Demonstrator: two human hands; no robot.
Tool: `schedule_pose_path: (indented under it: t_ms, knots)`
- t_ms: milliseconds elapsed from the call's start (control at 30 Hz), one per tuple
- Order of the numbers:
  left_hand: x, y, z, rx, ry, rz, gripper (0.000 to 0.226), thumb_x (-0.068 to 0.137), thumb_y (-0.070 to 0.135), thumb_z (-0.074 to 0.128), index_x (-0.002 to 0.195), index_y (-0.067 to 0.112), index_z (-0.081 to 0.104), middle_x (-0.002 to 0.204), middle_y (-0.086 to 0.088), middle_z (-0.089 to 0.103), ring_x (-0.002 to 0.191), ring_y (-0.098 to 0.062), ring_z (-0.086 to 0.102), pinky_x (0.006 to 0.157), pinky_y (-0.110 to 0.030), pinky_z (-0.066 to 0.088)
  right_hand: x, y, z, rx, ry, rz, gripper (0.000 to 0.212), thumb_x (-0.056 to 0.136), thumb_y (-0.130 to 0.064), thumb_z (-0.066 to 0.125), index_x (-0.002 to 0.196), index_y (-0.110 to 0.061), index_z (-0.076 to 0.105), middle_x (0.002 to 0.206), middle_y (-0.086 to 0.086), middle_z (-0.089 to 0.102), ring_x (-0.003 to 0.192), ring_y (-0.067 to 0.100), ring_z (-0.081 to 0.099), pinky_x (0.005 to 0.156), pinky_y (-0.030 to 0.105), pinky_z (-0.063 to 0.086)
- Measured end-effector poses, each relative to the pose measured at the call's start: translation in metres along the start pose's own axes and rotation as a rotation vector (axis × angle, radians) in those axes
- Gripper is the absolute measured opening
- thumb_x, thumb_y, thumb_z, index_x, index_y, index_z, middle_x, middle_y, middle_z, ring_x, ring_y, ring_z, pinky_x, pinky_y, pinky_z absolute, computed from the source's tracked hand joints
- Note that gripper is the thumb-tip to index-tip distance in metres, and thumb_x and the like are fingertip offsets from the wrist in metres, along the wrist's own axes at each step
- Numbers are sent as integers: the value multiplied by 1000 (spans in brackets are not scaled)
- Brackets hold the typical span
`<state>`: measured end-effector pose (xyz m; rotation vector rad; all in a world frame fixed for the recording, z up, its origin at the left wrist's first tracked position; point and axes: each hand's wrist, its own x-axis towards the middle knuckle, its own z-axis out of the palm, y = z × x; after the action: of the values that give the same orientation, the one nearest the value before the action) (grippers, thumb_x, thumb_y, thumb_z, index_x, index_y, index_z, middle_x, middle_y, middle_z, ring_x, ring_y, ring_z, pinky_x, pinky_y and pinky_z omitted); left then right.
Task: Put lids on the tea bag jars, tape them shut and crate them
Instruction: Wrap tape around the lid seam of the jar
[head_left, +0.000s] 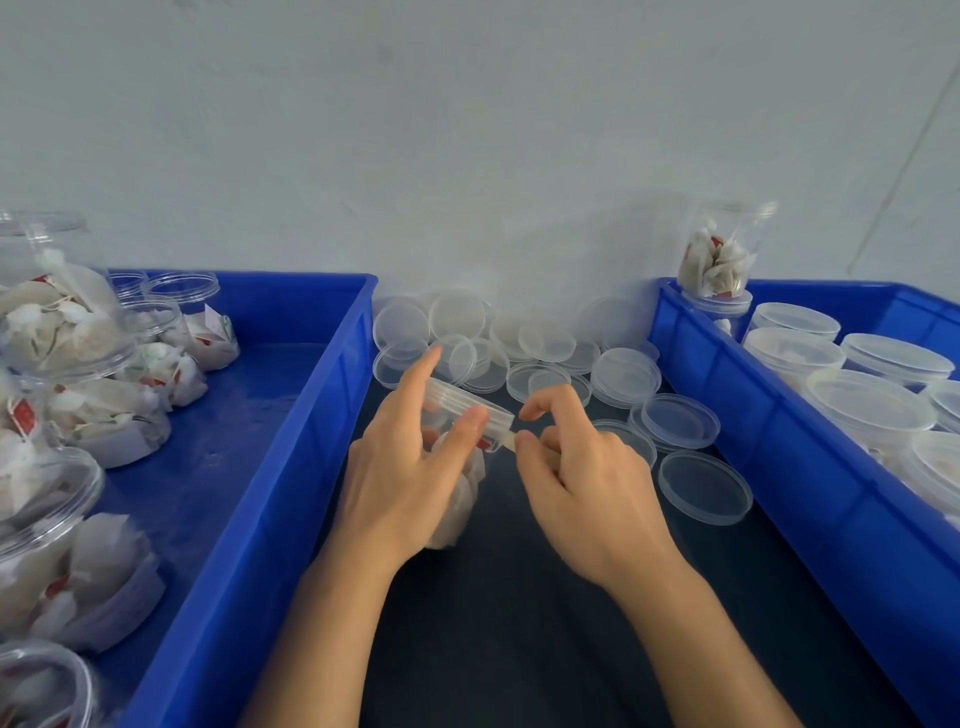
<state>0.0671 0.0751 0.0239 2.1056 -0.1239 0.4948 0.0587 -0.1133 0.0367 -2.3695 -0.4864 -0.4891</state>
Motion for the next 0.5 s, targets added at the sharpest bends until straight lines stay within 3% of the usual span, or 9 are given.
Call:
schedule_pose_path:
  t_ms: [100, 200, 500]
  knots:
    - [-2, 2, 0, -11, 26, 24, 40, 98, 69, 51, 137, 70, 44, 126, 21, 62, 101, 9, 63, 78, -20, 46, 0, -1, 1, -12, -5, -26, 3, 106, -33, 46, 105, -35, 44, 59, -7, 53, 56, 21, 51, 64, 44, 51]
    - [-2, 2, 1, -8, 46, -3, 36, 87, 72, 49, 120, 59, 50, 105, 10, 65, 93, 5, 65, 70, -23, 46, -1, 1, 2, -15, -18, -43, 6, 106, -33, 47, 102, -37, 48, 61, -10, 54, 59, 22, 50, 64, 43, 50]
    - [-3, -2, 2, 27, 46, 49, 47, 79, 74, 62, 117, 53, 47, 95, 24, 64, 94, 5, 63, 59, -12, 45, 1, 4, -1, -10, -6, -53, 16, 104, -51, 49, 98, -39, 56, 59, -11, 55, 64, 20, 52, 59, 33, 38]
